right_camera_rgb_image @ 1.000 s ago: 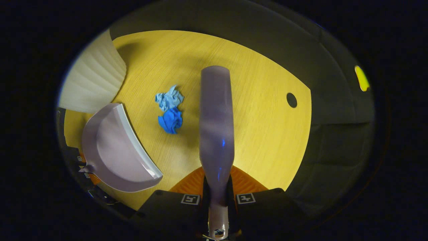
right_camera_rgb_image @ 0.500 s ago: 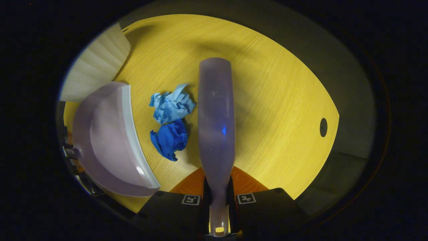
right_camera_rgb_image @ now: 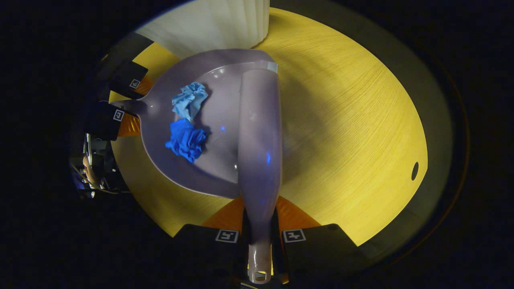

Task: Pick up the small broom and dustpan from the desktop, sweep the trash into the dustpan with the broom, and then empty the trash into the garbage bin.

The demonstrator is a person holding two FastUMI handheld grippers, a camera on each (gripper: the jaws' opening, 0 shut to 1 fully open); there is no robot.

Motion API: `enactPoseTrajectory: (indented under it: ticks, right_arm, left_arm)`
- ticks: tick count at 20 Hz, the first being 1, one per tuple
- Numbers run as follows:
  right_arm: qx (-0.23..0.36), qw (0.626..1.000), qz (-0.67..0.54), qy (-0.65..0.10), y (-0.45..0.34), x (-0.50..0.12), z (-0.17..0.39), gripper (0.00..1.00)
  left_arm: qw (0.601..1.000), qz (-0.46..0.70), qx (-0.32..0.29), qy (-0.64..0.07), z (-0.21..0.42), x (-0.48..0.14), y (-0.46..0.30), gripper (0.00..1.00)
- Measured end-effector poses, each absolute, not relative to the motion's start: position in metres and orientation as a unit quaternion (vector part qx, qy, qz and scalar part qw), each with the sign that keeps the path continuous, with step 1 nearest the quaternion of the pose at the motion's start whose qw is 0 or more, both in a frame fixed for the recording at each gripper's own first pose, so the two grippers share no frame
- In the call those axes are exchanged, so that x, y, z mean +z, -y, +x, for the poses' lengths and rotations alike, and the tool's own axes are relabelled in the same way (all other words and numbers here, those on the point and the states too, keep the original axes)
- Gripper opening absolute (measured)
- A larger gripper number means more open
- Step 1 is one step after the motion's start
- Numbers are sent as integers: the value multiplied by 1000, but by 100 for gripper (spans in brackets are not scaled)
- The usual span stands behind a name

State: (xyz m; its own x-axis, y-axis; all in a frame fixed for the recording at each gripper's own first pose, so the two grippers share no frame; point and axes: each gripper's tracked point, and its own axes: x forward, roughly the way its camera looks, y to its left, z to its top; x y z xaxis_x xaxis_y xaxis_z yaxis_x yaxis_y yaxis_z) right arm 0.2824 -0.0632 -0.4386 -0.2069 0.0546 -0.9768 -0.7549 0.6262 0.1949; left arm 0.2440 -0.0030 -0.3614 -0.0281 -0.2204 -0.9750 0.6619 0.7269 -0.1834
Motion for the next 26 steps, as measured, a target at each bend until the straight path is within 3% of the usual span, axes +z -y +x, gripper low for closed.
enactPoseTrajectory:
  ticks: [7, 12, 15, 21, 26]
  right_arm:
    - [294, 616, -198, -703, 116, -443, 321, 26]
    - [260, 643, -177, -699, 167, -471, 380, 26]
    - [259, 656, -159, -691, 189, -466, 366, 25]
    - [284, 658, -153, -680, 190, -465, 355, 26]
    - [276, 665, -110, -685, 220, -473, 363, 26]
  left_arm:
    - [702, 112, -324, -625, 226, -307, -26, 30]
    - [713, 144, -344, -594, 160, -226, -25, 30]
    - [726, 124, -326, -592, 148, -175, -26, 30]
    - [775, 106, -243, -574, 214, -88, -102, 30]
    - [778, 182, -190, -570, 297, -57, -146, 29]
